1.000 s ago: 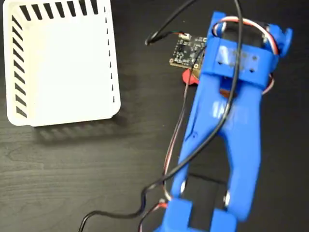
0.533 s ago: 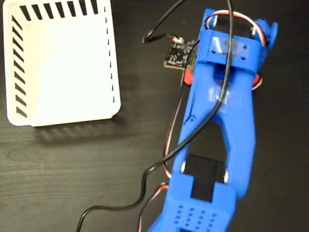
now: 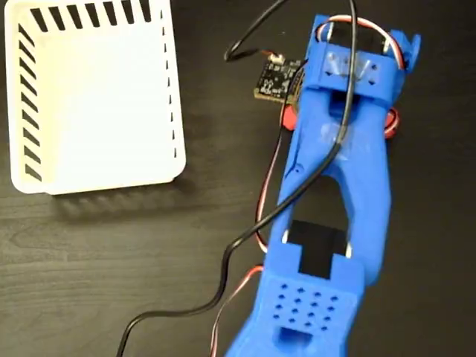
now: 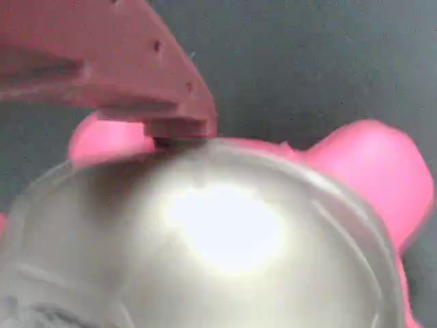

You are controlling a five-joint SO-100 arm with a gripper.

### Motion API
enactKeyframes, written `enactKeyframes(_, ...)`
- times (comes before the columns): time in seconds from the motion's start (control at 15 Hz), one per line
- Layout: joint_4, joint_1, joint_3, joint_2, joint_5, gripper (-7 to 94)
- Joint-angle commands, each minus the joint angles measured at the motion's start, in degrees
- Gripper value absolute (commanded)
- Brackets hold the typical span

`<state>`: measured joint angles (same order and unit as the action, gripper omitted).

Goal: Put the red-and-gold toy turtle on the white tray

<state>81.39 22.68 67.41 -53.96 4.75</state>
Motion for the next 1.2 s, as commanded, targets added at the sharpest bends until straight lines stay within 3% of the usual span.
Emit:
enactKeyframes(0.0,-1.1,0.3,-3.3,-1.5,0.6,36)
enactKeyframes(0.13,-2.8,0.3,-3.3,-1.5,-0.4,0)
enactKeyframes(0.33,-3.3,1.2,-3.1,-3.8,1.7,0)
enactKeyframes(0.6,2.8,0.6,-3.1,-16.3,1.7,0)
enactKeyframes(0.93,4.9,-9.2,-3.5,-28.9,3.6,0)
enactKeyframes(1.13,8.9,-17.9,-12.6,-25.9,7.8,0)
